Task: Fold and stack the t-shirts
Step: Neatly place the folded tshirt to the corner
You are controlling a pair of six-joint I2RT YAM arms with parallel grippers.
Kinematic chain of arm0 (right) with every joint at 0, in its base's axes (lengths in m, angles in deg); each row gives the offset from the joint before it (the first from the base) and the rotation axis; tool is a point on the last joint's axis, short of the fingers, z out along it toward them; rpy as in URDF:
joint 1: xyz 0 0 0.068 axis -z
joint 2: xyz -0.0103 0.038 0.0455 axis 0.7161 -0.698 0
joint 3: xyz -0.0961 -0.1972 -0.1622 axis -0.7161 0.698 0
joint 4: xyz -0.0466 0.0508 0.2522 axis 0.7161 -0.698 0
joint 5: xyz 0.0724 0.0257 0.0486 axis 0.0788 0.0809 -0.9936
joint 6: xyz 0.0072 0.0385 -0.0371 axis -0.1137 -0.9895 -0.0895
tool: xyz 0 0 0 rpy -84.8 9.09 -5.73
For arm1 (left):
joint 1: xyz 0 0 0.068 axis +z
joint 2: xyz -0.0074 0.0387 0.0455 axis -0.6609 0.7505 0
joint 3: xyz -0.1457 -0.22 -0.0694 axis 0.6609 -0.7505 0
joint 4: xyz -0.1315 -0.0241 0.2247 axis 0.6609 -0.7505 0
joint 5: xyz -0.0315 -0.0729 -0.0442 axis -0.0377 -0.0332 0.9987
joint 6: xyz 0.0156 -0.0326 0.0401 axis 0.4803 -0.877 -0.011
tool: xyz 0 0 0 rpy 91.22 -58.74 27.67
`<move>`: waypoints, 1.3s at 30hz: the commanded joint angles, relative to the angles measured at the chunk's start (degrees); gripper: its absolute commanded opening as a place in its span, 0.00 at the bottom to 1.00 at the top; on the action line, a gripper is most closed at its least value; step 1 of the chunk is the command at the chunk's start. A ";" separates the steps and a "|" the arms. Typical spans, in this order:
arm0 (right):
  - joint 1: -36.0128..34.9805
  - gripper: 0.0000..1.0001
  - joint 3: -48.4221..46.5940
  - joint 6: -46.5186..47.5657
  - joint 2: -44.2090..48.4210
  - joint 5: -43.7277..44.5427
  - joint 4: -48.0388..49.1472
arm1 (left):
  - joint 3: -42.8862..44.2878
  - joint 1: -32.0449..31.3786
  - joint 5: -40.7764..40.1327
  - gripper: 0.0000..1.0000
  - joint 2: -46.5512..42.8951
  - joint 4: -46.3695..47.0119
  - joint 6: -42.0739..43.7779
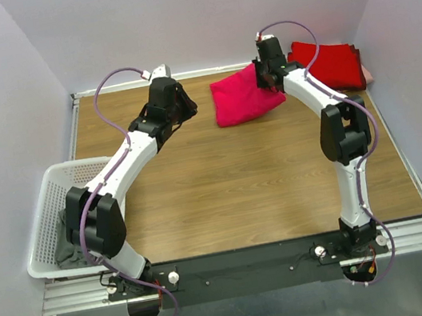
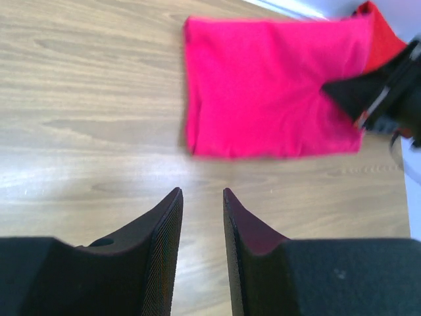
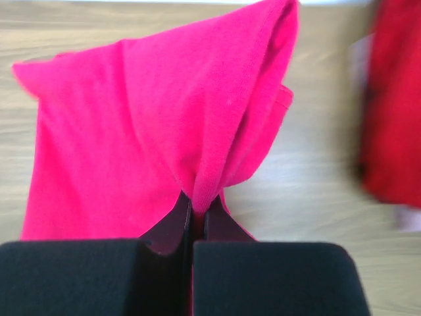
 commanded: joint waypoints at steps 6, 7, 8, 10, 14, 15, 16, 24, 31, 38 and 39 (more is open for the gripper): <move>1.68 0.01 -19.06 18.21 -6.25 14.49 -7.61 | -5.15 3.03 4.81 0.38 -3.95 -5.81 6.04; 1.69 0.01 -20.56 19.09 -7.47 15.10 -7.88 | -5.42 3.73 5.16 0.38 -4.30 -5.90 6.56; 1.86 0.01 -21.88 19.96 -8.00 15.63 -8.23 | -5.77 4.26 5.17 0.37 -4.48 -6.07 6.92; 2.65 0.01 -25.66 22.08 -9.23 15.73 -8.93 | -6.47 5.40 7.45 0.37 -4.74 -6.08 8.06; 4.32 0.01 -29.53 23.66 -10.29 14.76 -9.64 | -7.26 6.99 9.21 0.36 -4.57 -6.51 9.82; 5.11 0.01 -30.41 23.84 -10.38 14.67 -9.81 | -7.44 7.25 9.82 0.36 -4.48 -6.52 10.00; 5.46 0.01 -30.68 23.93 -10.30 14.06 -9.99 | -7.61 7.52 10.09 0.36 -4.48 -6.43 10.61; 8.10 0.00 -32.08 24.63 -9.42 11.86 -10.17 | -7.00 8.66 11.84 0.35 -2.11 -6.34 11.76; 9.94 0.00 -33.14 24.46 -7.40 9.75 -10.25 | -6.74 8.92 13.43 0.34 -0.09 -5.81 11.93; 11.26 0.00 -34.11 24.37 -5.99 8.96 -10.25 | -7.00 9.01 13.78 0.33 0.27 -5.46 11.76; 11.53 0.01 -34.28 24.37 -5.99 8.96 -10.34 | -7.00 9.01 13.87 0.33 0.36 -5.55 11.76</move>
